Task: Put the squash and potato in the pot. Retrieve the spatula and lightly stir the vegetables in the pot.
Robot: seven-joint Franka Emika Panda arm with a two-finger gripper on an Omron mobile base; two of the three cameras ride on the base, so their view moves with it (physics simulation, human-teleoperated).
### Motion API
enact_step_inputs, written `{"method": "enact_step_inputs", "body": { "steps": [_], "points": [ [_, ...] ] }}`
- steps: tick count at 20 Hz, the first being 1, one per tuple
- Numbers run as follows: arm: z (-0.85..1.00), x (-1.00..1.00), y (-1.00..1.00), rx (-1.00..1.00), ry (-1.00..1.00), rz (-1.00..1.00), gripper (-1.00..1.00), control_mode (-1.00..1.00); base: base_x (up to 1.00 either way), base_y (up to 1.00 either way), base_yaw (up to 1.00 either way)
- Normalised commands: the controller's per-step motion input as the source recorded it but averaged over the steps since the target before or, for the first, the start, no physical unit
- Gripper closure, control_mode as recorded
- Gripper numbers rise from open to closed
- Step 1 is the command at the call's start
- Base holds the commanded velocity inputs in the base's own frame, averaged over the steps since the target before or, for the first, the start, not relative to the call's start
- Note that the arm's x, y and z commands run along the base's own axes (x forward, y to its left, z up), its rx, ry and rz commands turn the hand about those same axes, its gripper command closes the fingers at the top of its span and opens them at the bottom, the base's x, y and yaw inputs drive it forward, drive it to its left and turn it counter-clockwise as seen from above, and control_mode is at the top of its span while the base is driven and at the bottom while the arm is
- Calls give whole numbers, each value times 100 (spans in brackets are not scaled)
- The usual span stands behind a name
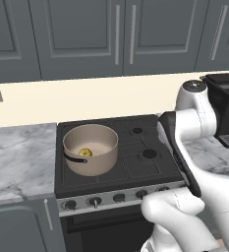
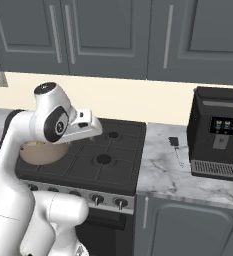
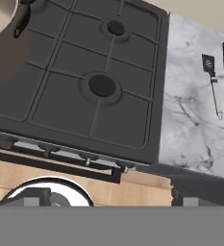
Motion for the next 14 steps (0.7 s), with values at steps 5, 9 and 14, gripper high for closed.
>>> {"method": "enact_step_inputs", "body": {
  "steps": [5,9,14],
  "points": [
    [-2,12,-66,-9,20,-7,-100,-100,0,0,0],
    [0,17,-55,0,21,-5,-100,-100,0,0,0],
    [-16,11,-46,0,11,-4,-100,-100,0,0,0]
  ]
}}
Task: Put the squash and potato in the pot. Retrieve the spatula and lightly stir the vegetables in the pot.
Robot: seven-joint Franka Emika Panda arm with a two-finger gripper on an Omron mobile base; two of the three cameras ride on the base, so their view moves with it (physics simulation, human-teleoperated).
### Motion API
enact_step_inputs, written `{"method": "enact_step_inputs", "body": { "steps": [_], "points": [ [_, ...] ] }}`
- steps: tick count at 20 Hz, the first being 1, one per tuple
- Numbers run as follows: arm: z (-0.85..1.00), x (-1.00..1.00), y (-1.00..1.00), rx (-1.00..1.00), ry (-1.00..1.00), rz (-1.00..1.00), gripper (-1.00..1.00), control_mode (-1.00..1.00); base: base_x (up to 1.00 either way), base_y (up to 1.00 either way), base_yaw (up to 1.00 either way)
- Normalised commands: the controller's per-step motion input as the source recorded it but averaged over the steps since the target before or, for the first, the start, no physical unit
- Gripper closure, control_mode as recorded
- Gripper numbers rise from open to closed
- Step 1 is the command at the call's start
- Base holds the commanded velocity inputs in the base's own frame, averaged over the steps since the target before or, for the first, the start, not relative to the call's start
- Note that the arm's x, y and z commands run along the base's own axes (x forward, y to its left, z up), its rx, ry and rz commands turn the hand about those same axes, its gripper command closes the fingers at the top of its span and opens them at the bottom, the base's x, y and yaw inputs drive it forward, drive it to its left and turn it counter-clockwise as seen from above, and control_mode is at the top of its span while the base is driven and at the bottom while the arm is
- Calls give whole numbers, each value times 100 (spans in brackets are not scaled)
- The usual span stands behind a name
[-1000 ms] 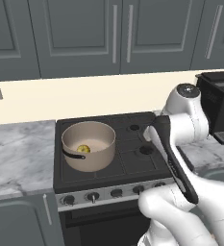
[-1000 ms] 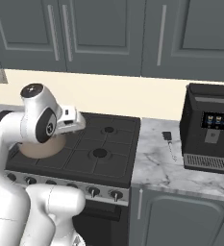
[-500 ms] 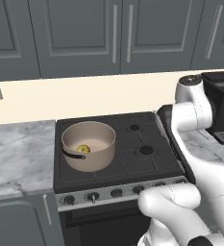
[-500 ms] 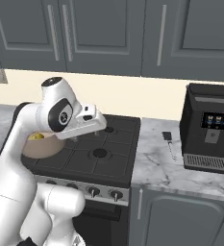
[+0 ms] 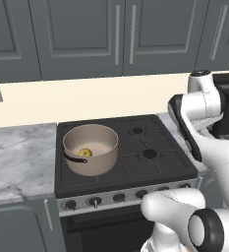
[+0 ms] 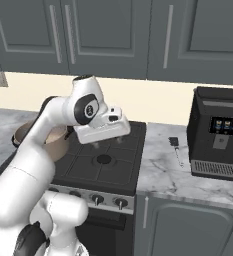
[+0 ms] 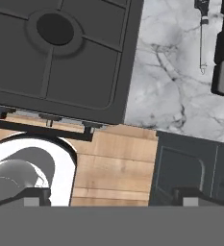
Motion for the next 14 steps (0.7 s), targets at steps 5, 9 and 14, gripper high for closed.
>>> {"method": "enact_step_inputs", "body": {
  "steps": [5,9,14],
  "points": [
    [-39,-1,-37,0,-20,-1,-100,-100,0,0,0],
    [-32,6,-35,0,-7,-2,-100,-100,0,0,0],
    [-20,37,-36,0,5,0,-100,-100,0,0,0]
  ]
}}
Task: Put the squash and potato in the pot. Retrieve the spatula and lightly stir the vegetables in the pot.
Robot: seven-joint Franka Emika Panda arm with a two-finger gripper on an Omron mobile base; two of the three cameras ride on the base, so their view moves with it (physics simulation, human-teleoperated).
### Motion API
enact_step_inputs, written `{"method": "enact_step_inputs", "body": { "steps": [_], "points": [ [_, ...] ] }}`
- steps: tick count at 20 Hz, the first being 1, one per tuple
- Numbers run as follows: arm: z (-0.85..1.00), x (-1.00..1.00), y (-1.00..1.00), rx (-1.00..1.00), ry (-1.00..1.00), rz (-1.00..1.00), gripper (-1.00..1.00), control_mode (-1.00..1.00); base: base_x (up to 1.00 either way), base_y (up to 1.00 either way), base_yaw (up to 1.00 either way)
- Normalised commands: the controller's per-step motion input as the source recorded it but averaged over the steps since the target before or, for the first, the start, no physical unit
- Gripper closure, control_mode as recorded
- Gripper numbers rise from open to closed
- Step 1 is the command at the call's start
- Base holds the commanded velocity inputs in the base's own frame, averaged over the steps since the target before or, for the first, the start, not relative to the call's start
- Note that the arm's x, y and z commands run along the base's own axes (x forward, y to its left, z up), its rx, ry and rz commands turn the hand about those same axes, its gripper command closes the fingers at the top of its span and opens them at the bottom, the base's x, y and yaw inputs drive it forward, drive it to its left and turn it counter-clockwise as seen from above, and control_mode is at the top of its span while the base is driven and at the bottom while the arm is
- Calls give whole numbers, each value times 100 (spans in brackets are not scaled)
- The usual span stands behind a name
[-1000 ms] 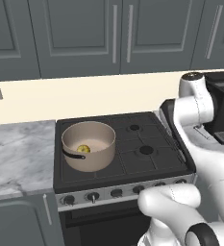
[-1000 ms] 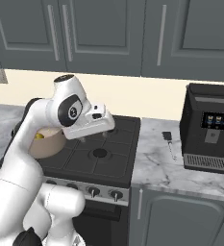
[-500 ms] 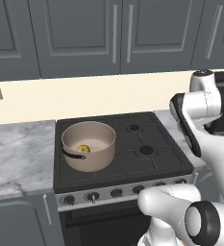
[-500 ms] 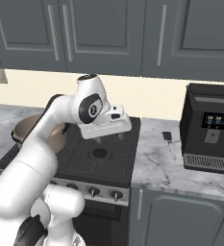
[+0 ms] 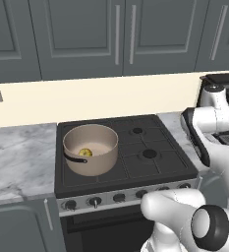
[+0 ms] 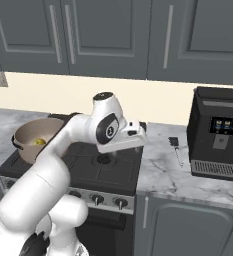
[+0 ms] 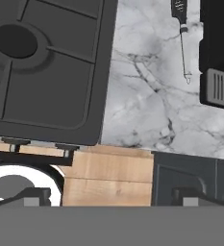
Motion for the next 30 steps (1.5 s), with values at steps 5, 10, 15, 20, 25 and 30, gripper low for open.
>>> {"method": "enact_step_inputs", "body": {
  "steps": [5,10,15,20,25,30],
  "points": [
    [-12,23,-40,4,3,0,-100,-100,0,0,0],
    [-24,23,-29,2,-1,0,-100,-100,0,0,0],
    [-26,24,-20,5,-8,0,-100,-100,0,0,0],
    [-18,23,-26,13,-8,0,-100,-100,0,0,0],
    [-17,47,-18,0,0,0,-100,-100,0,0,0],
    [-24,39,-9,3,-1,-3,-100,-100,0,0,0]
  ]
}}
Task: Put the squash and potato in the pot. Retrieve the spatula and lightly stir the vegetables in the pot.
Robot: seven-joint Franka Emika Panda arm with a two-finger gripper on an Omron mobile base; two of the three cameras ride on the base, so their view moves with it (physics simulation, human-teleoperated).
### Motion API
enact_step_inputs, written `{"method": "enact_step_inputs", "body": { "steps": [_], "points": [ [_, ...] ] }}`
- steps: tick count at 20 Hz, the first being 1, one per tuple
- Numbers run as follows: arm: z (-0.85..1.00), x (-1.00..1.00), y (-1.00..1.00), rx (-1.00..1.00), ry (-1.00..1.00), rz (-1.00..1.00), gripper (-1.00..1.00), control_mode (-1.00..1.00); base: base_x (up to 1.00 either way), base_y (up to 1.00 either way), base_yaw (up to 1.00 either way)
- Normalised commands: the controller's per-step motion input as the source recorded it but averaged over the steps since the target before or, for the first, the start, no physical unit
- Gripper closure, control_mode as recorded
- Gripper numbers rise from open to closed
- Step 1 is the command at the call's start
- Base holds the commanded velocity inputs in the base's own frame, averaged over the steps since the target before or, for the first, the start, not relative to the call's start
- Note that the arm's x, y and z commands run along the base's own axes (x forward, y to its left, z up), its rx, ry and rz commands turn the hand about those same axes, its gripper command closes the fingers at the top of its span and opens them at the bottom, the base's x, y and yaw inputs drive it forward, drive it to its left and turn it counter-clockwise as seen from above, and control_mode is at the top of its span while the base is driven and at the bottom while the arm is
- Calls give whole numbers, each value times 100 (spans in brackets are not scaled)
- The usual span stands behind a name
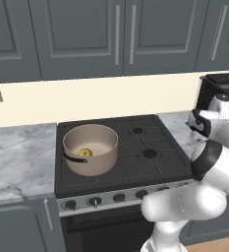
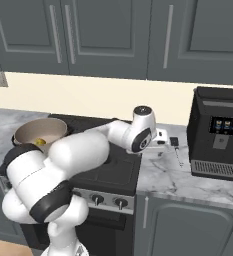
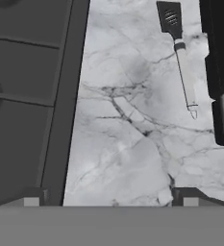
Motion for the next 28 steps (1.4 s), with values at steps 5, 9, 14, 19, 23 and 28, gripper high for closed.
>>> {"method": "enact_step_inputs", "body": {
  "steps": [5,9,14,19,23,28],
  "points": [
    [-17,43,-19,11,-2,-4,-100,-100,0,0,0],
    [-7,42,-27,3,0,-4,-100,-100,0,0,0],
    [-12,31,-27,0,-3,-4,-100,-100,0,0,0],
    [-24,30,-31,10,0,-5,-100,-100,0,0,0],
    [-23,13,-28,16,-4,0,-100,-100,0,0,0],
    [-13,22,-26,9,-8,0,-100,-100,0,0,0]
  ]
}}
